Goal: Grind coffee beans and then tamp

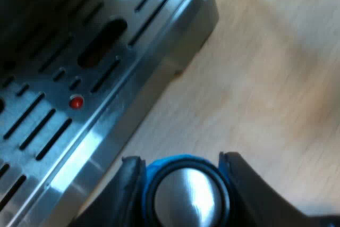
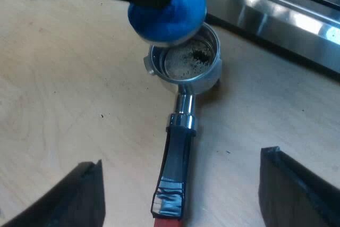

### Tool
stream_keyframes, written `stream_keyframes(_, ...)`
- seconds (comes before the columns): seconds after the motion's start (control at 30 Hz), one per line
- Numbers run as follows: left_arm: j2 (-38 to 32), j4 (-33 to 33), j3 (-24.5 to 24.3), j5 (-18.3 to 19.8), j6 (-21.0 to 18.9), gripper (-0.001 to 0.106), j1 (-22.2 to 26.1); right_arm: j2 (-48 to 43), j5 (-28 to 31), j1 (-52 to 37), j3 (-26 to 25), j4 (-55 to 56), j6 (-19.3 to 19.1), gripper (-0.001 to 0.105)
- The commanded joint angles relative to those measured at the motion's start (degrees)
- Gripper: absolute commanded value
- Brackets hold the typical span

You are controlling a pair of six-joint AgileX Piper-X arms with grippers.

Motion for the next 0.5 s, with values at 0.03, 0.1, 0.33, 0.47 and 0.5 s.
stream_keyframes(0.03,1.44,-0.86,-0.46,-0.98,1.01,0.004,-0.19,-0.25,-0.11,0.06,-0.12,0.15,-0.30,0.063)
stream_keyframes(0.1,1.93,-0.89,-0.46,-1.03,1.01,0.004,-0.19,-0.25,-0.11,0.06,-0.12,0.15,-0.30,0.063)
stream_keyframes(0.33,4.05,-3.25,-0.46,-1.16,1.01,0.004,-0.19,-0.25,-0.11,0.06,-0.12,0.15,-0.30,0.063)
stream_keyframes(0.47,5.59,-3.26,-0.46,-1.16,1.01,0.004,-0.19,-0.25,-0.11,0.06,-0.12,0.15,-0.30,0.063)
stream_keyframes(0.5,5.70,-3.26,-0.46,-1.16,1.01,0.004,-0.19,-0.25,-0.11,0.06,-0.12,0.15,-0.30,0.063)
